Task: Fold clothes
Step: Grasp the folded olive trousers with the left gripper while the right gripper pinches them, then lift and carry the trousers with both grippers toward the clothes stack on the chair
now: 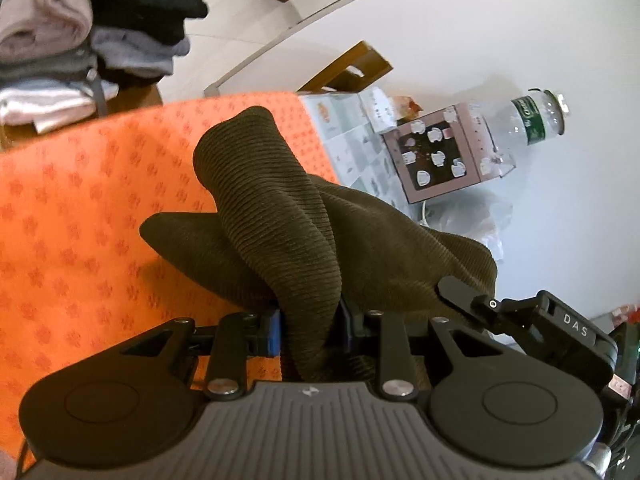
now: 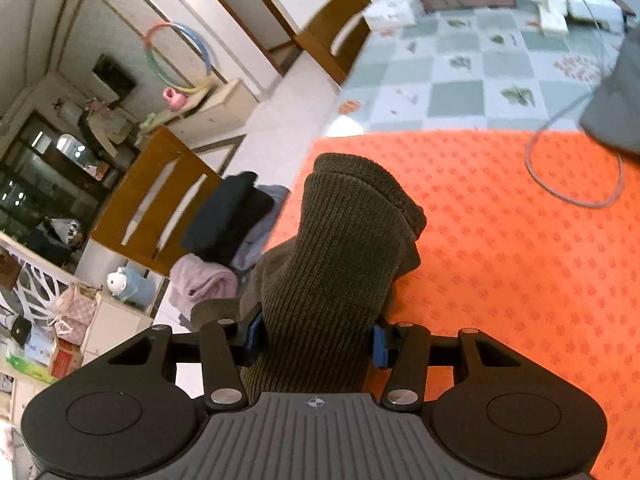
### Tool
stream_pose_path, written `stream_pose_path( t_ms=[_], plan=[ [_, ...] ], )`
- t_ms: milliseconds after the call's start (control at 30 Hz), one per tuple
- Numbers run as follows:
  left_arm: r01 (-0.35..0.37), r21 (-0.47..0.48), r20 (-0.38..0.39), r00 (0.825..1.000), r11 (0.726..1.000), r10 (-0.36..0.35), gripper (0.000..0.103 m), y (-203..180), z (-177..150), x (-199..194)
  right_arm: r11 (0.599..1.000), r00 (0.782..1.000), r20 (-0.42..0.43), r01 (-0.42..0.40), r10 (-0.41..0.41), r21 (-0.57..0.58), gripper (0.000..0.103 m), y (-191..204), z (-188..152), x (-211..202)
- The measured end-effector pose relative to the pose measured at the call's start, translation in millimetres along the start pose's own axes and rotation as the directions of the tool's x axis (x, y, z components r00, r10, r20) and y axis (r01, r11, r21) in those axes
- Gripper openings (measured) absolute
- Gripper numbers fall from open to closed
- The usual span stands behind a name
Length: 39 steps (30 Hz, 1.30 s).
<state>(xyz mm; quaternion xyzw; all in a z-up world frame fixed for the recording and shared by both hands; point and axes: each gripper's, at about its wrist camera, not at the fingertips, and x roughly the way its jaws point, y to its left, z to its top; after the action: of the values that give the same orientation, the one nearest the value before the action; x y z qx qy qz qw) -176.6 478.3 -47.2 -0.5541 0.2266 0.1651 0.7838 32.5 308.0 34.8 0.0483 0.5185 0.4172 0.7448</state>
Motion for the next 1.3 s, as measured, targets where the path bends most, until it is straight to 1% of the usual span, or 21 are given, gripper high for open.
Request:
stream_pose_path(
  t_ms=[200,267,367,467,533,633,767,867,1000,1133,1300],
  plan=[
    [0.016,0.056,-0.052,0.999,0.998,-0.014,0.032,0.2,46.2,-35.8,0.999,0.999,0.042,-0.002,0.000,0.043,0.052,44.6,-5.3,-6.8],
    [0.009,0.083,-0.081,0.997,0.997,-0.002,0.032,4.3,67.8,-49.4,0.997,0.999,0.050,-0.001,-0.003,0.074,0.052,62.8,-7.8,-3.9],
    [0.021,0.105,-0.113,0.994,0.994,-0.009,0.032,16.5,102.2,-65.8,0.992,0.998,0.061,0.000,-0.008,0.126,0.052,91.4,-11.0,5.0],
    [0.035,0.115,-0.121,0.992,0.993,-0.021,0.032,32.6,135.2,-79.0,0.987,0.997,0.080,-0.008,-0.005,0.158,0.052,120.5,-12.8,18.1],
    [0.023,0.108,-0.115,0.993,0.994,-0.010,0.032,43.3,152.5,-87.2,0.985,0.996,0.086,-0.015,0.000,0.170,0.053,137.3,-13.8,29.8],
    [-0.009,0.080,-0.097,0.995,0.997,0.016,0.032,62.1,176.6,-99.8,0.982,0.997,0.071,-0.026,0.013,0.185,0.053,161.4,-12.9,53.2],
    [-0.058,0.029,-0.055,0.997,0.998,0.060,0.032,88.9,204.5,-112.2,0.983,0.999,0.029,-0.048,0.043,0.175,0.053,186.4,-6.9,89.1],
    [-0.096,0.002,-0.013,0.995,0.995,0.096,0.032,106.8,222.9,-122.8,0.980,0.996,-0.018,-0.082,0.086,0.179,0.053,200.2,2.5,122.9],
    [-0.128,-0.070,0.015,0.991,0.989,0.130,0.032,140.5,260.2,-129.3,0.982,0.991,-0.069,-0.102,0.114,0.159,0.052,229.9,13.7,171.1],
    [-0.151,-0.095,0.021,0.988,0.984,0.154,0.032,177.8,314.3,-126.1,0.983,0.988,-0.099,-0.105,0.120,0.149,0.052,263.1,29.9,224.6],
    [-0.169,-0.068,0.012,0.985,0.983,0.170,0.032,234.9,405.2,-112.4,0.981,0.985,-0.110,-0.116,0.134,0.153,0.052,309.3,50.2,312.7]
  ],
)
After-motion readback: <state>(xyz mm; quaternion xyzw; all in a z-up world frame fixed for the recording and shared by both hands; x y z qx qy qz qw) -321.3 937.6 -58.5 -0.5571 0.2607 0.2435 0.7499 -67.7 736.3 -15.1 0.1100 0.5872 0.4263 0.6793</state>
